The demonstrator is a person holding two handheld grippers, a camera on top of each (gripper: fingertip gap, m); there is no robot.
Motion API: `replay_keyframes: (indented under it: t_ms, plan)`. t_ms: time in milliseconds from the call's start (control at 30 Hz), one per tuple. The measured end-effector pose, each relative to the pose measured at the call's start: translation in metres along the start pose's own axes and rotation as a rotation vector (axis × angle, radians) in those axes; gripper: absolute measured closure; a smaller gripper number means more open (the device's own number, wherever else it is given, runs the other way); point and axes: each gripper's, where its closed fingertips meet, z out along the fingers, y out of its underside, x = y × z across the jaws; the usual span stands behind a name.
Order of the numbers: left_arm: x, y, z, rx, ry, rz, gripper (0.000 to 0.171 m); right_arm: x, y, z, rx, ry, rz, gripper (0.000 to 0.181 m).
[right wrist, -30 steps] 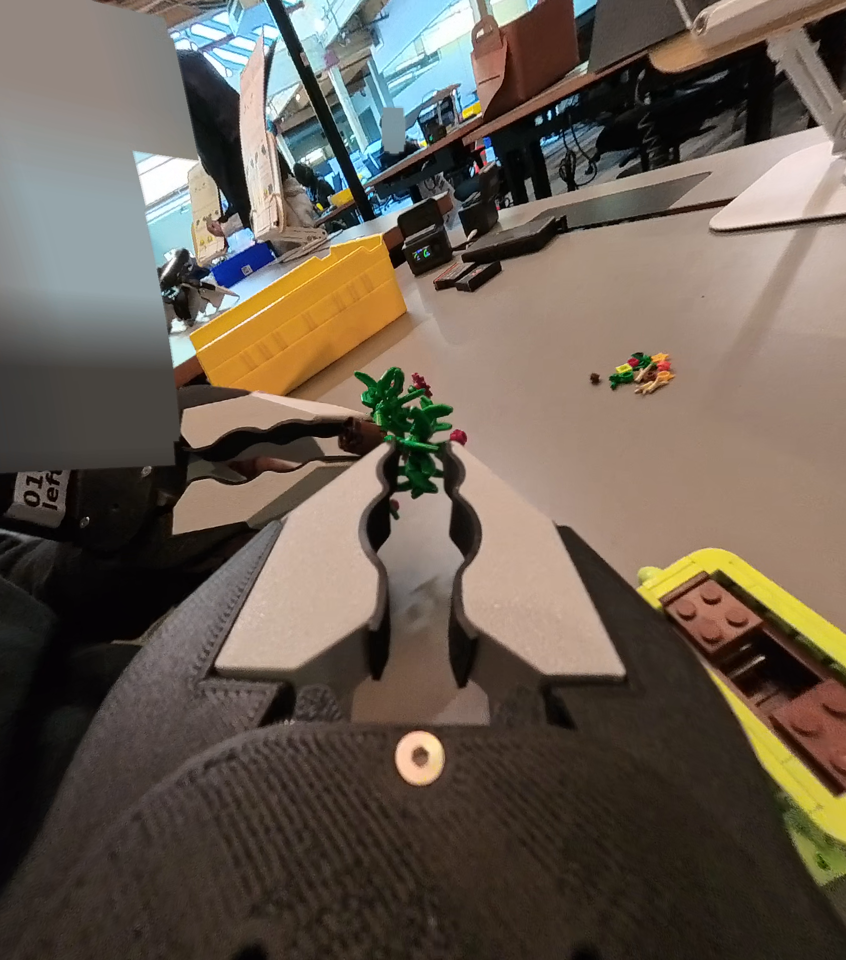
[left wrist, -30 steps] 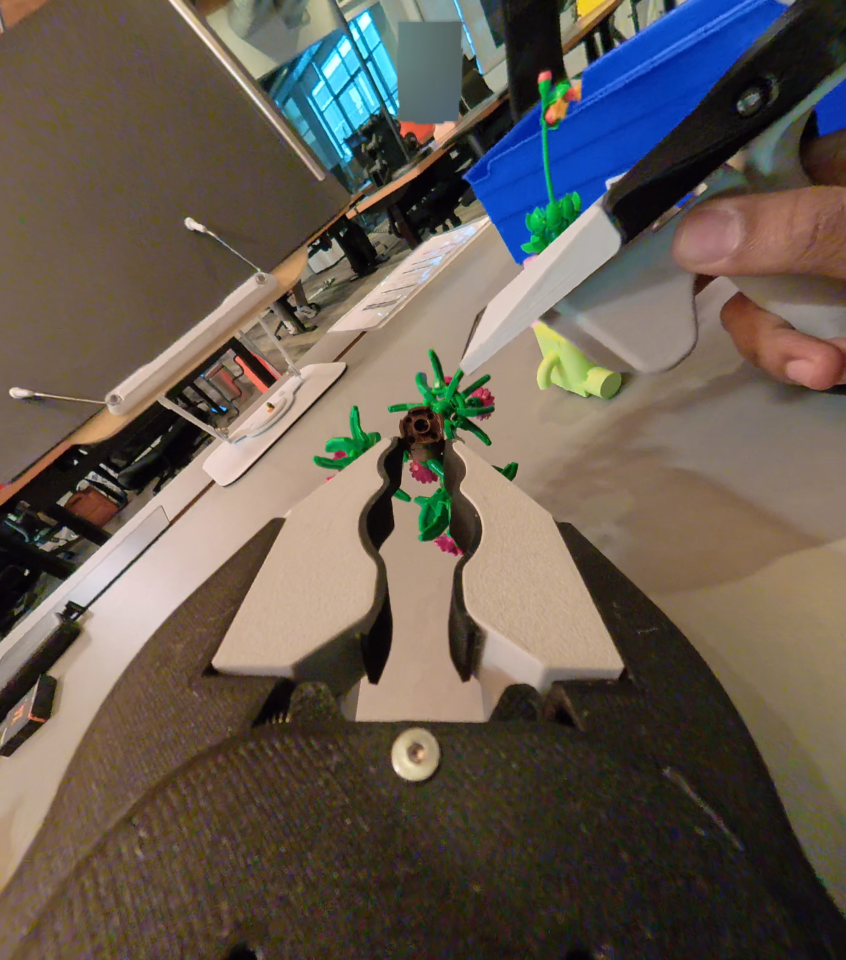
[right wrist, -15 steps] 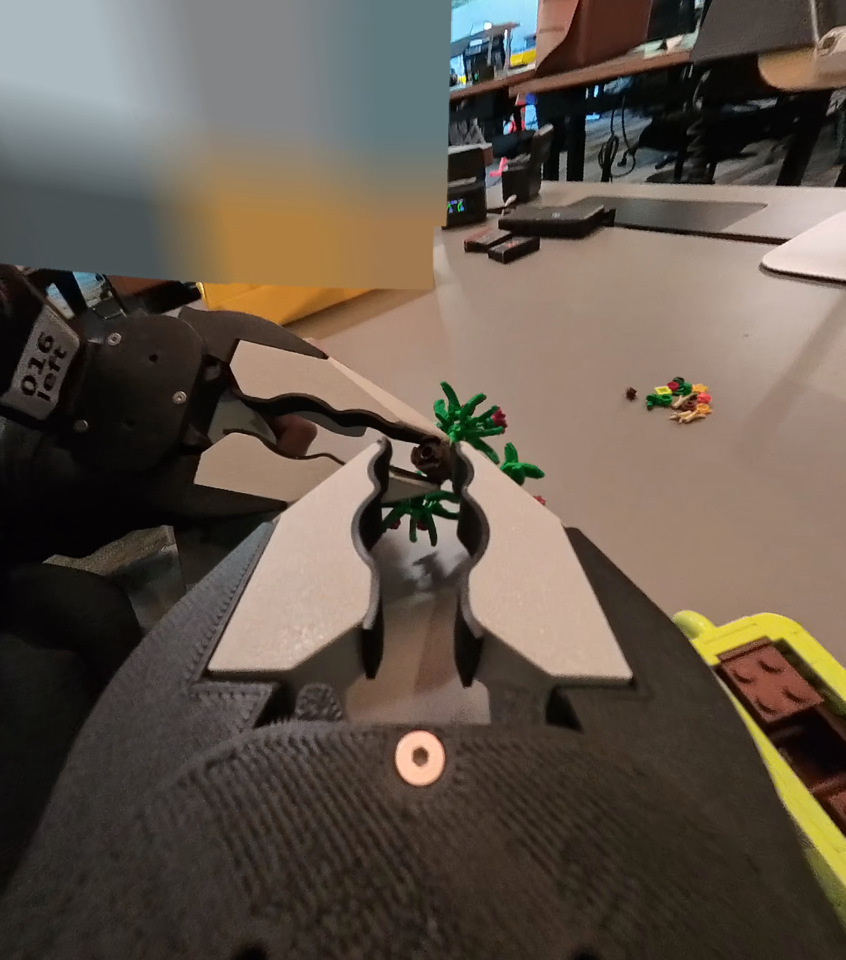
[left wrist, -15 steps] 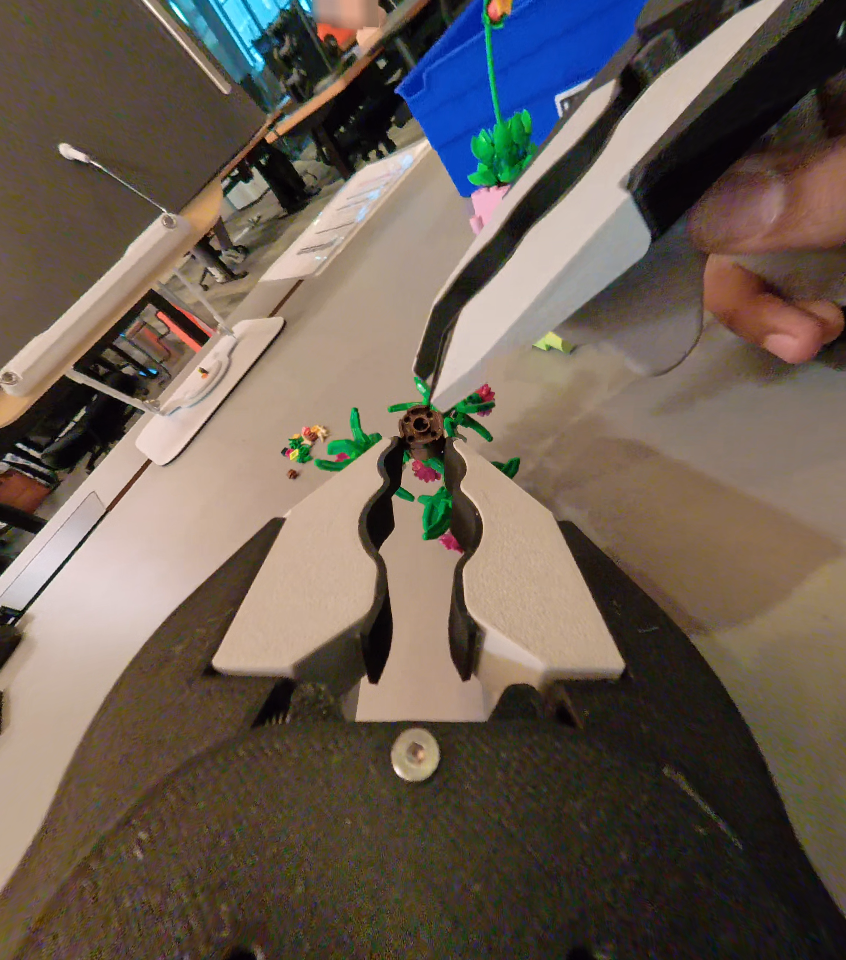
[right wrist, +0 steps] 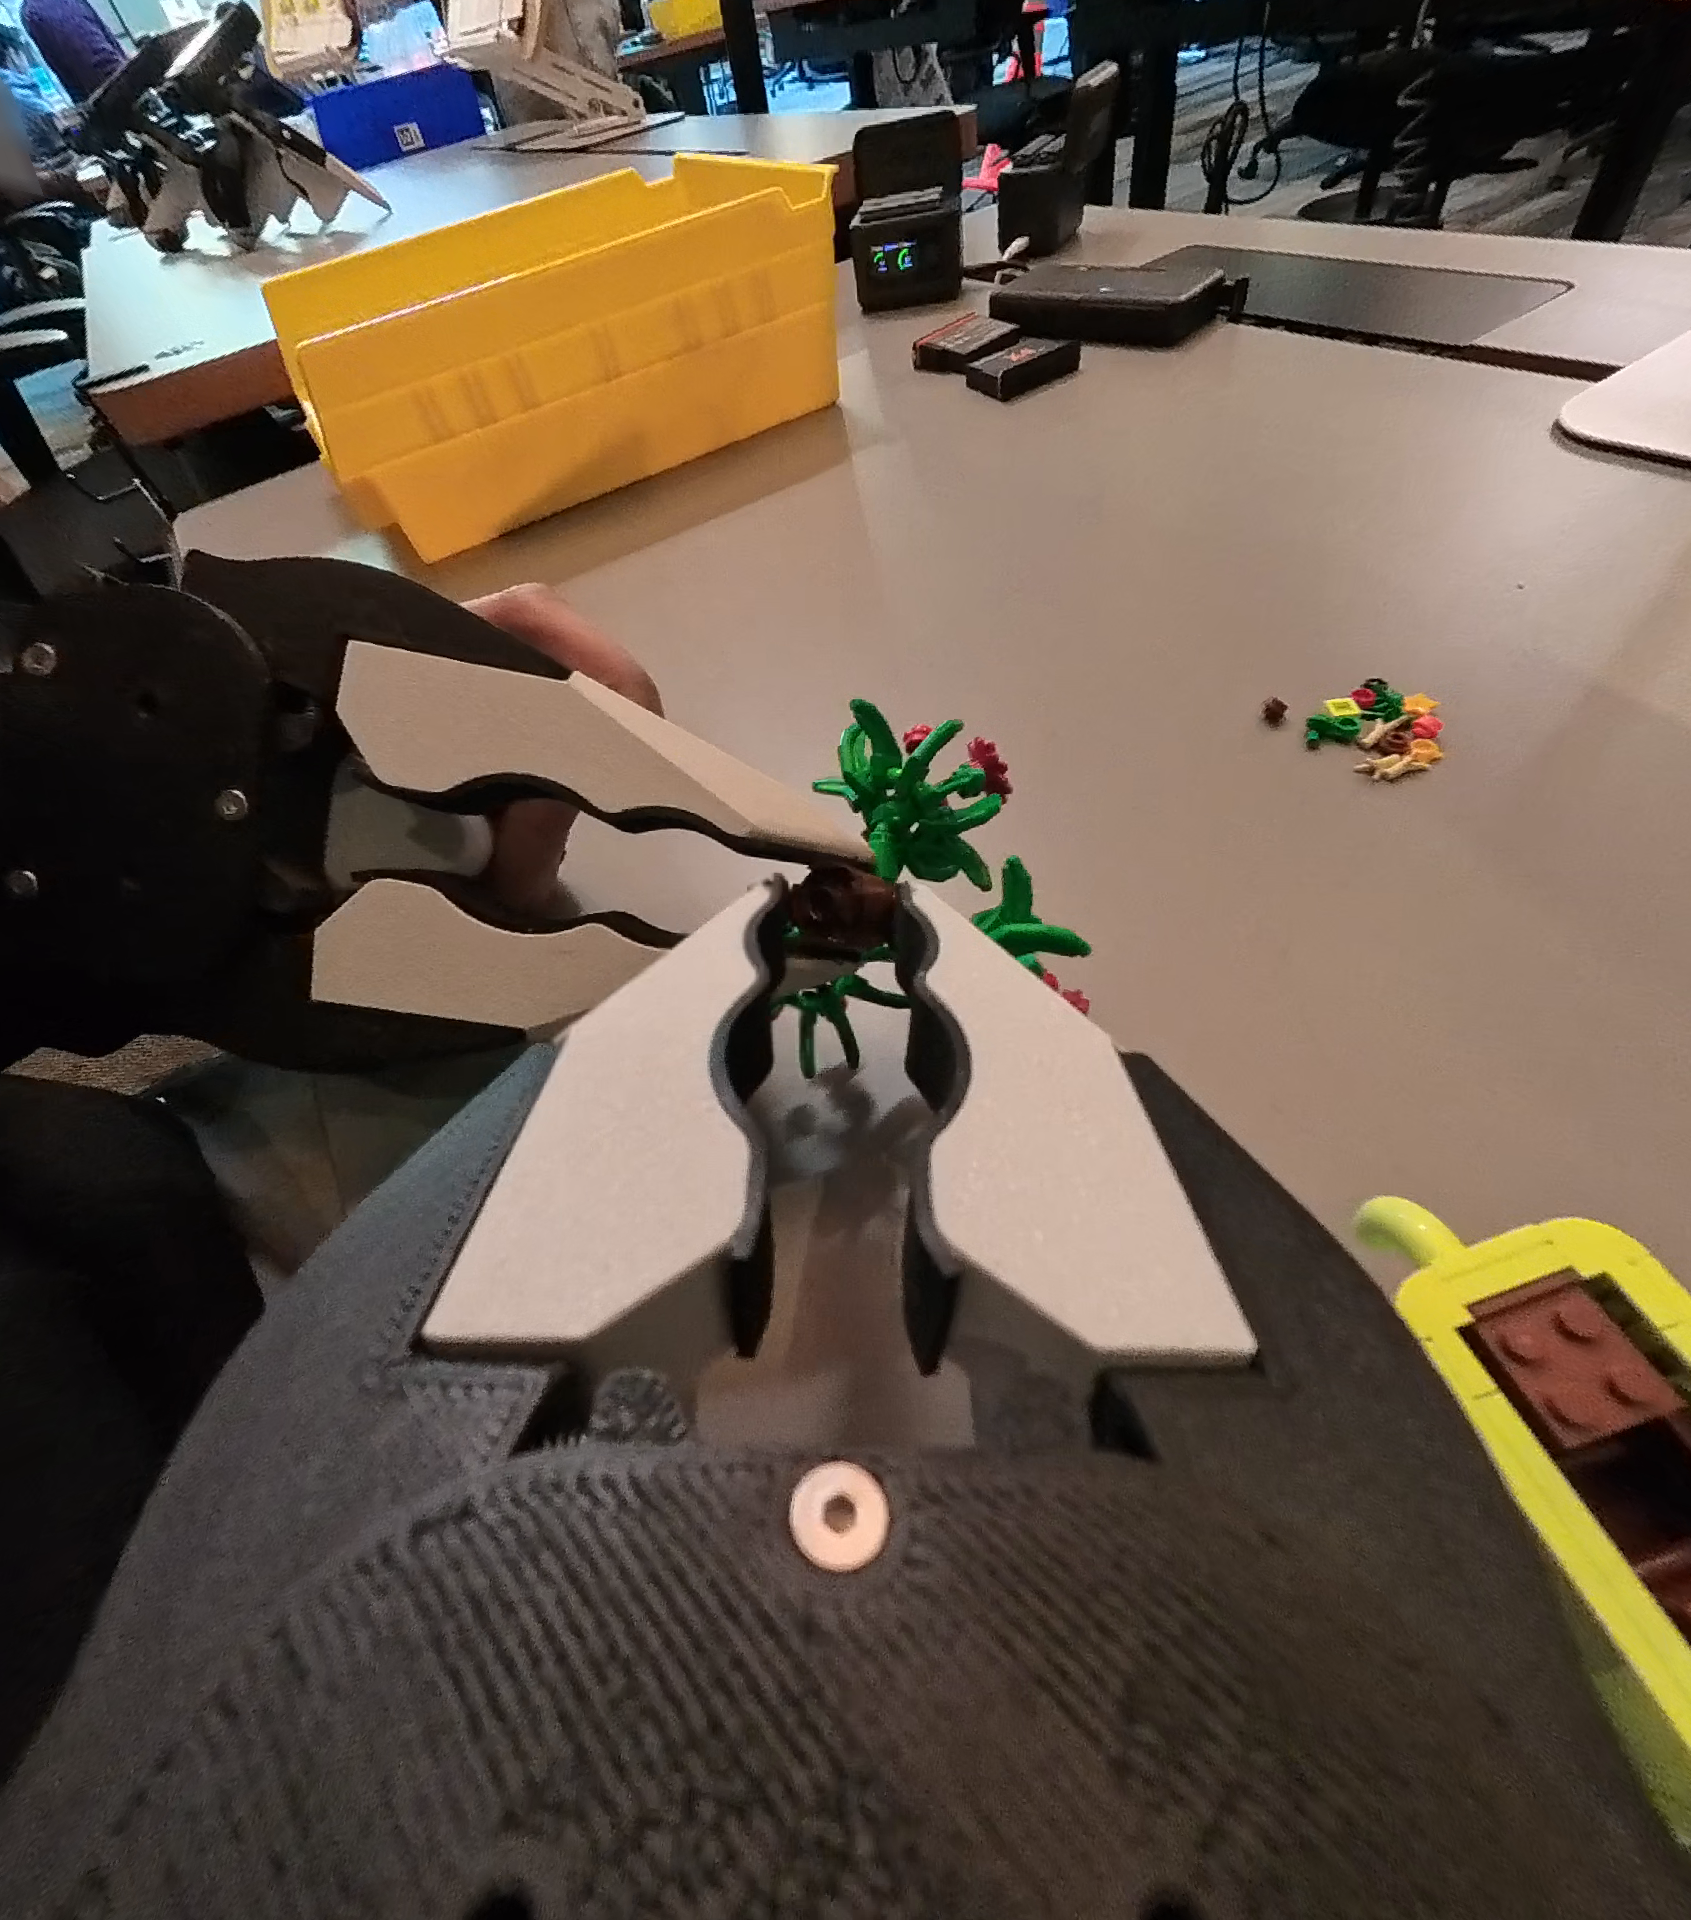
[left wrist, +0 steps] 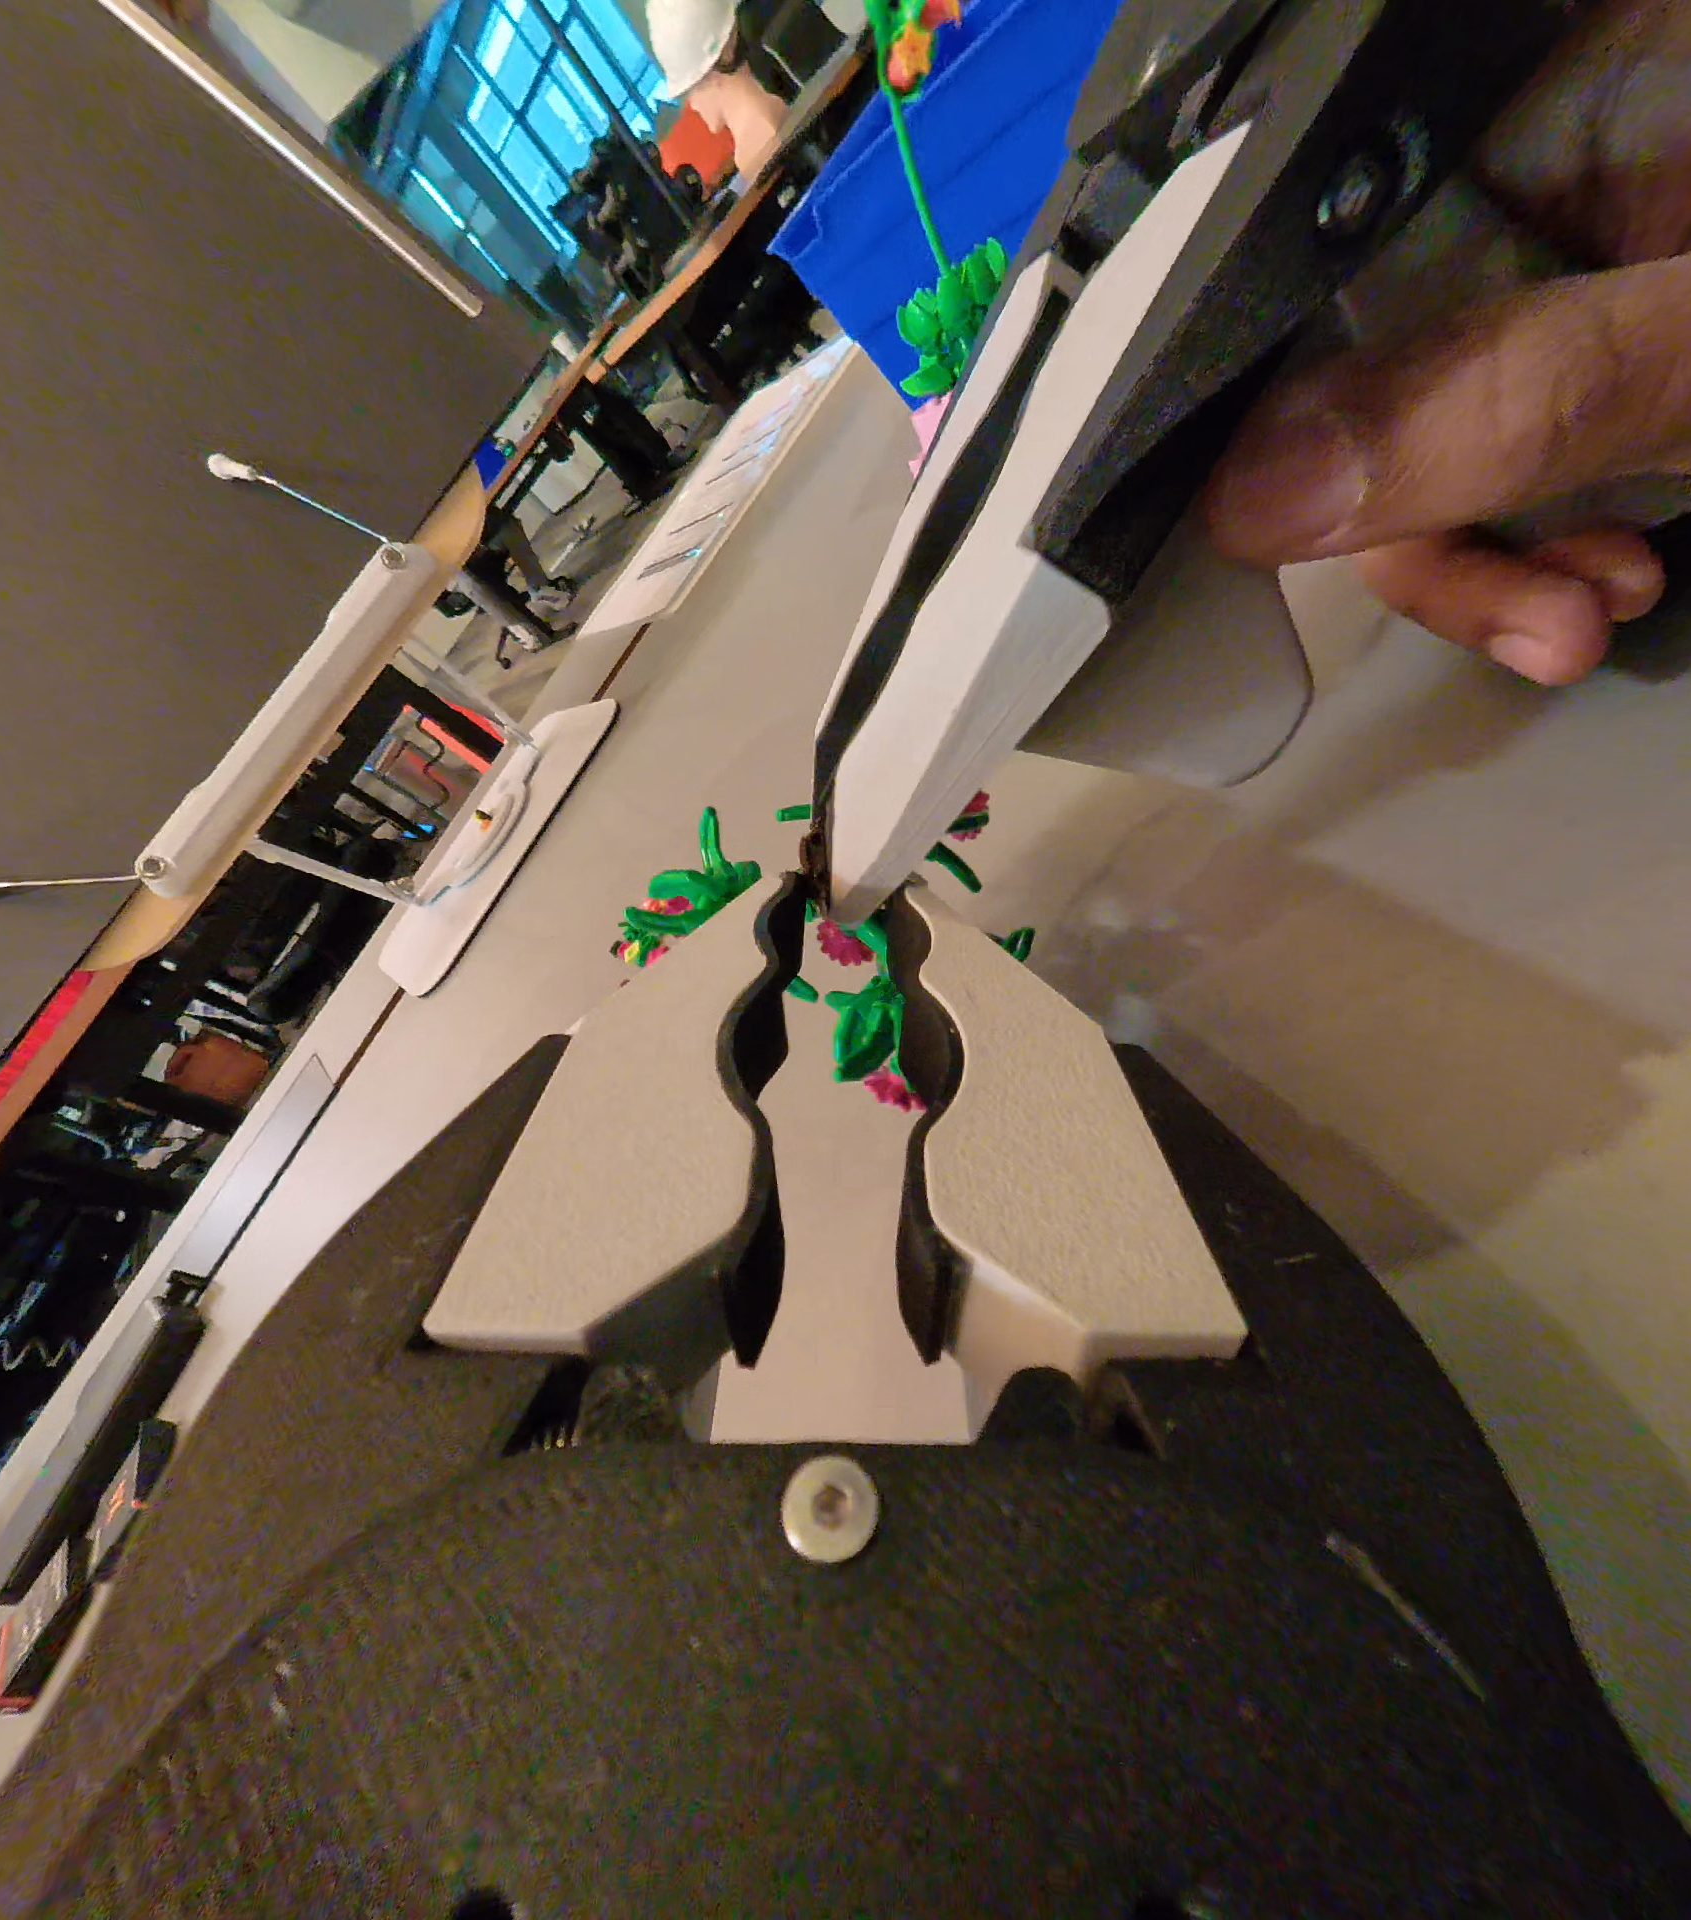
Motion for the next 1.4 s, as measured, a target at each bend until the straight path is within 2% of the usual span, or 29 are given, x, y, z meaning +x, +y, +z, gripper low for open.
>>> replay_keyframes:
  t_ms: [267, 367, 467, 600, 700, 767, 933, 1100, 1233, 1300, 1400]
  plan:
    - [-0.003, -0.005, -0.003, 0.045, -0.067, 0.066, 0.159, 0.0, -0.005, -0.006, 0.042, -0.061, 0.072, 0.163]
    - [-0.007, -0.01, -0.007, 0.093, -0.136, 0.111, 0.164, 0.006, -0.009, -0.011, 0.08, -0.1, 0.166, 0.163]
    - [-0.008, -0.015, -0.011, 0.14, -0.145, 0.108, 0.167, 0.011, -0.011, -0.016, 0.105, -0.172, 0.295, 0.163]
    - [-0.009, -0.025, -0.017, 0.209, -0.06, -0.03, 0.153, 0.015, -0.015, -0.022, 0.155, -0.261, 0.426, 0.164]
    - [-0.009, -0.03, -0.019, 0.229, 0.017, -0.15, 0.14, 0.014, -0.017, -0.025, 0.172, -0.303, 0.461, 0.164]
    - [-0.01, -0.029, -0.018, 0.225, 0.019, -0.167, 0.135, 0.013, -0.017, -0.024, 0.17, -0.311, 0.465, 0.164]
    - [-0.003, -0.029, -0.019, 0.208, 0.07, -0.169, 0.138, 0.014, -0.016, -0.023, 0.163, -0.27, 0.434, 0.164]
    - [-0.009, -0.043, -0.032, 0.266, 0.207, -0.329, 0.137, 0.015, -0.018, -0.025, 0.181, -0.269, 0.438, 0.164]
    - [-0.027, -0.042, -0.036, 0.267, 0.237, -0.445, 0.135, 0.002, -0.018, -0.024, 0.157, -0.35, 0.407, 0.164]
    - [-0.02, -0.034, -0.034, 0.224, 0.272, -0.427, 0.13, -0.006, -0.017, -0.024, 0.141, -0.392, 0.388, 0.164]
    - [-0.01, -0.026, -0.031, 0.177, 0.257, -0.317, 0.128, -0.01, -0.016, -0.023, 0.125, -0.421, 0.385, 0.164]
